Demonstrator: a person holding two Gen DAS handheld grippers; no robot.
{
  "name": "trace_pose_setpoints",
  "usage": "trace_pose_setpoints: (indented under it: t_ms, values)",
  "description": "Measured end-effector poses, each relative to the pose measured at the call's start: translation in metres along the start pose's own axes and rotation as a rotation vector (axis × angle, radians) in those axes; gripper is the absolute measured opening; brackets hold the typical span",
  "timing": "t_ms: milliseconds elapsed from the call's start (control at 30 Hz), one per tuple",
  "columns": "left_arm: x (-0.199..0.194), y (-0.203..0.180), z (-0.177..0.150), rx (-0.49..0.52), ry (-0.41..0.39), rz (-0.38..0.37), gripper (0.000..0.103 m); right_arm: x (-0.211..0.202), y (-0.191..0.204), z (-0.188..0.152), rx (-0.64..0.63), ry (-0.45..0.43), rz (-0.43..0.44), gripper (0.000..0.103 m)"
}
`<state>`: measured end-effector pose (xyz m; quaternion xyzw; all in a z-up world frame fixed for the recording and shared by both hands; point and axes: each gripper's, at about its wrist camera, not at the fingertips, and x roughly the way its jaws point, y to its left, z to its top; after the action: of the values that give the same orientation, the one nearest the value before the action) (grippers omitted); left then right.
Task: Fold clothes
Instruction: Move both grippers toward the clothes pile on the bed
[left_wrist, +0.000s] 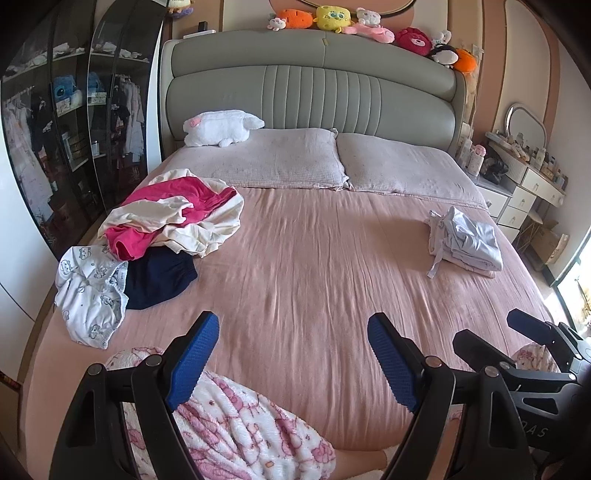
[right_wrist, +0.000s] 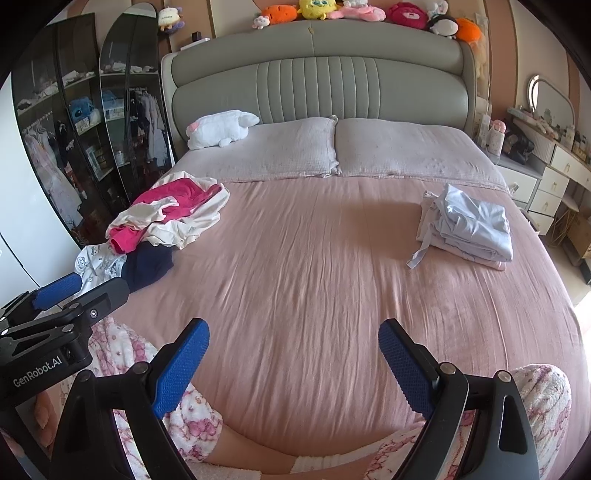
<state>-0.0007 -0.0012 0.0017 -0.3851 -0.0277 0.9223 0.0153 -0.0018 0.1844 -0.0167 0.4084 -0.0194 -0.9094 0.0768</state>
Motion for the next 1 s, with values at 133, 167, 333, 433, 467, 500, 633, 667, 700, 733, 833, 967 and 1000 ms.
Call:
trace_pose_setpoints:
  t_ms: [133, 167, 333, 433, 467, 500, 633, 667, 700, 733, 833, 967, 1000]
  values:
    - [-0.002, 0.003, 0.005, 0.011, -0.019, -0.017, 0.083, -0.002, -0.006, 0.013, 0.005, 0.000, 0.004, 0.093]
    - [-0.003, 0.004, 0.007, 0.014, -0.024, -0.021, 0.083, -0.002, -0.005, 0.012, 0.003, 0.000, 0.010, 0.093]
    - [-0.005, 0.008, 0.014, 0.028, -0.047, -0.042, 0.083, 0.002, 0.004, -0.004, -0.019, -0.007, 0.052, 0.093]
    - [-0.007, 0.011, 0.018, 0.037, -0.062, -0.055, 0.083, -0.005, 0.008, -0.002, -0.050, -0.053, 0.079, 0.093]
    - [-0.007, 0.012, 0.019, 0.040, -0.066, -0.059, 0.083, -0.008, 0.009, -0.001, -0.061, -0.070, 0.088, 0.093]
    - [-0.008, 0.013, 0.020, 0.043, -0.071, -0.063, 0.083, -0.015, 0.009, 0.000, -0.069, -0.116, 0.104, 0.093]
    - [-0.011, 0.020, 0.034, 0.044, -0.111, -0.047, 0.083, -0.049, 0.017, 0.013, -0.149, -0.328, 0.091, 0.093]
    - [-0.012, 0.022, 0.038, 0.043, -0.125, -0.037, 0.083, -0.052, 0.021, 0.018, -0.177, -0.357, 0.072, 0.093]
    - [-0.013, 0.024, 0.043, 0.044, -0.138, -0.024, 0.083, -0.051, 0.023, 0.024, -0.187, -0.371, 0.068, 0.093]
    - [-0.013, 0.026, 0.048, 0.045, -0.150, -0.004, 0.083, -0.047, 0.024, 0.031, -0.185, -0.375, 0.073, 0.093]
    - [-0.013, 0.039, 0.060, 0.018, -0.184, 0.010, 0.083, -0.034, 0.028, 0.050, -0.179, -0.385, 0.087, 0.093]
    - [-0.004, 0.057, 0.078, -0.012, -0.192, 0.022, 0.083, -0.004, 0.045, 0.073, -0.168, -0.344, 0.112, 0.093]
    - [-0.001, 0.062, 0.083, -0.021, -0.188, 0.020, 0.083, 0.005, 0.050, 0.079, -0.164, -0.330, 0.126, 0.093]
